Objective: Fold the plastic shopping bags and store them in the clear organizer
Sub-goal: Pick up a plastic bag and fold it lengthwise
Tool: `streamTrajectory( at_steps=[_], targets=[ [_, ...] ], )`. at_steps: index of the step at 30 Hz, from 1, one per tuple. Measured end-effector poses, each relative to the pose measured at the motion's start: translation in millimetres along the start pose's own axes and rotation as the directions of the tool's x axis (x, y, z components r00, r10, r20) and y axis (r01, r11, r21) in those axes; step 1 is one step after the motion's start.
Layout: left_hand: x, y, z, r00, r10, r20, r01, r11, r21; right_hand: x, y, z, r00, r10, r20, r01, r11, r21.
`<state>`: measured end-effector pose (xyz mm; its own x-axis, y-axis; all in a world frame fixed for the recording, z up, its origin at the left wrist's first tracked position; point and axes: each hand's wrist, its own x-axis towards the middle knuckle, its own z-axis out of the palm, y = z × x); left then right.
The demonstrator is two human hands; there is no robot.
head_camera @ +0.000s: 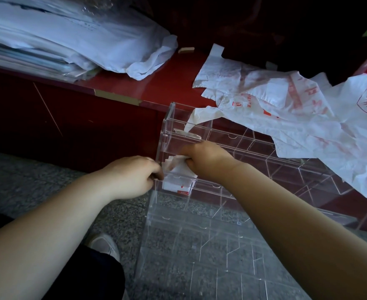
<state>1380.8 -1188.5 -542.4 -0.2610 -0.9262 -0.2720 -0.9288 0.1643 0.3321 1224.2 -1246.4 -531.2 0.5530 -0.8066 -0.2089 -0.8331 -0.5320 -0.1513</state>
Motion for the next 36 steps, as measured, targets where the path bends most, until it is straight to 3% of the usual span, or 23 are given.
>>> streamTrajectory(
  at_steps=[8, 13, 18, 28, 36],
  targets=[
    [-2.1, -19.1, -9.3, 0.999, -0.039, -0.036, 0.034, 0.99, -0.138, 17.9, -10.5, 11.3, 0.99, 0.057, 0.13, -0.065, 0.996, 0.06],
    [-1.7, -21.0, -10.4, 0.999, -0.048, -0.018, 0.044, 0.984, -0.174, 15.0, -7.0, 8.6, 0.997, 0.057, 0.055, -0.061, 0.995, 0.073],
    [0.8, -13.2, -10.2, 0.999, -0.044, -0.031, 0.038, 0.982, -0.186, 18.6, -13.1, 17.2, 0.994, 0.081, 0.071, -0.079, 0.997, -0.022],
    [5.3, -15.8, -7.3, 0.997, -0.032, -0.065, 0.017, 0.976, -0.216, 14.4, -7.9, 23.7, 0.994, 0.099, 0.049, -0.099, 0.995, 0.002],
    [6.5, -16.1, -6.3, 0.992, -0.034, -0.124, 0.006, 0.977, -0.213, -5.9, -5.7, 16.3, 0.981, 0.044, -0.188, -0.026, 0.995, 0.097]
  ],
)
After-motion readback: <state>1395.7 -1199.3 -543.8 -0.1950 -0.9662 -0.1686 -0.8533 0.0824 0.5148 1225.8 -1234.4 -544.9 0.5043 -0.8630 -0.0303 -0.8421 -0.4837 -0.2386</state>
